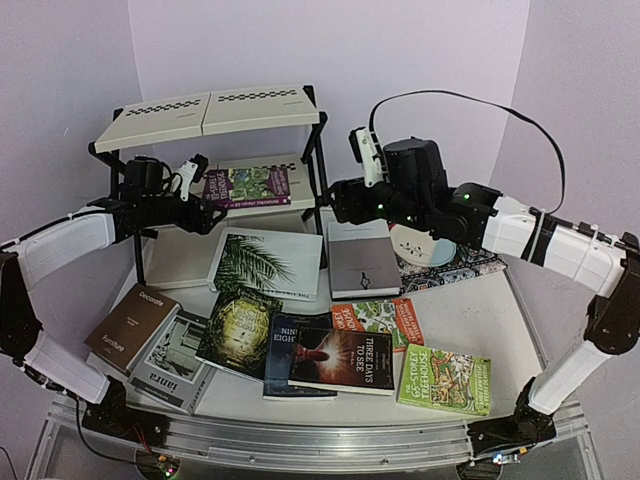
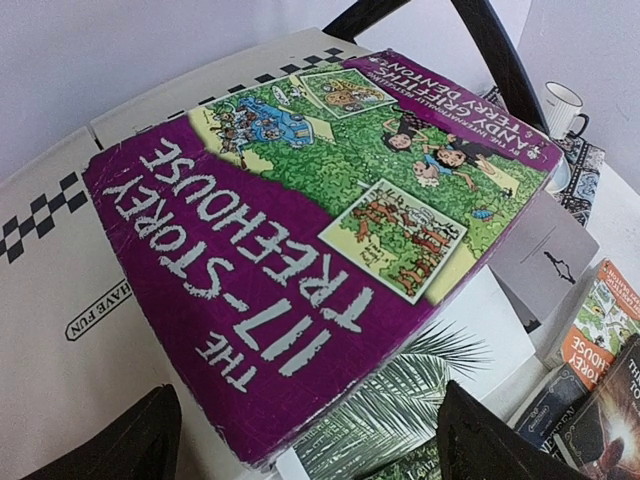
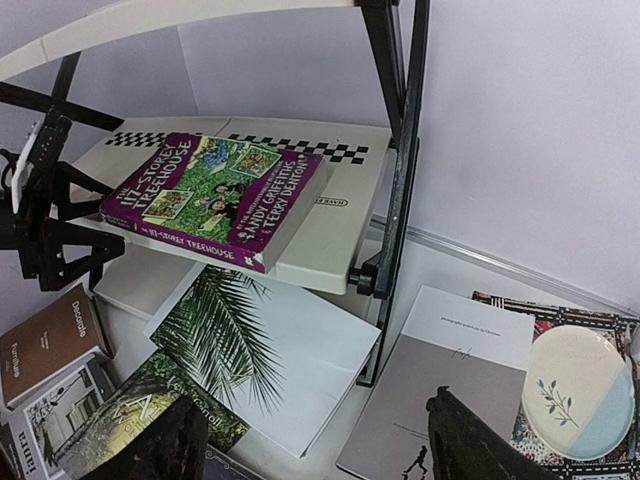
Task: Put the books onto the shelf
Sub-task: Adjust the book on the shelf.
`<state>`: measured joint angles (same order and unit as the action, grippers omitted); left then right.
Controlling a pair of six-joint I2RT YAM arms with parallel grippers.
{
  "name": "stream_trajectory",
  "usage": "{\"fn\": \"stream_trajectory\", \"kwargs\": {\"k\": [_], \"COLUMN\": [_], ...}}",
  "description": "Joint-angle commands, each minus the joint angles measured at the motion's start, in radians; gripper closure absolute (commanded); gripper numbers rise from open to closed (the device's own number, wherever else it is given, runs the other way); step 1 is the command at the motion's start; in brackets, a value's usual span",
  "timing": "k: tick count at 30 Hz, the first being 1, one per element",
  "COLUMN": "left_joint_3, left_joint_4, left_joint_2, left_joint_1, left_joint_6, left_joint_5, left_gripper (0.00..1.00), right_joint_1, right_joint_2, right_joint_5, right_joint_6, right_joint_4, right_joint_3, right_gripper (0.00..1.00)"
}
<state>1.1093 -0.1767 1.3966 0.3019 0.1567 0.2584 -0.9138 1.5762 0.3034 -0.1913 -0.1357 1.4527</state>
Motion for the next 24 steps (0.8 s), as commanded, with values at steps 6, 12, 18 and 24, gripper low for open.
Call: {"fn": "stream_trajectory", "kwargs": {"k": [6,12,18,24], "left_joint_3": [0.083,0.089,0.096,0.098], "left_joint_4": [0.066,0.080,0.098,0.133], "left_joint_2": [0.043,0.065,0.074,0.082], "left_joint_1": [-0.004,-0.004,-0.003,-0.003], "left_joint_6": [-0.007,-0.026,-0.062,-0.091], "left_joint_5": [0.035,0.042,0.045,0.069], "left_gripper": [0.20,0.29,0.35,0.37], "right_joint_1": [0.004,0.004,0.004,0.004], "right_joint_2": [-0.053,-0.059,-0.060,-0.065], "right_joint_5": [0.007,0.013,0.016,0.024], "right_joint_6": [-0.018,-0.013,-0.011,-0.008], "right_joint_4": [-0.035,-0.035,-0.035,-0.035], "right_joint_3": [-0.014,-0.017,-0.019,-0.026], "right_gripper": [0.25,0.26,0.26,0.26]}}
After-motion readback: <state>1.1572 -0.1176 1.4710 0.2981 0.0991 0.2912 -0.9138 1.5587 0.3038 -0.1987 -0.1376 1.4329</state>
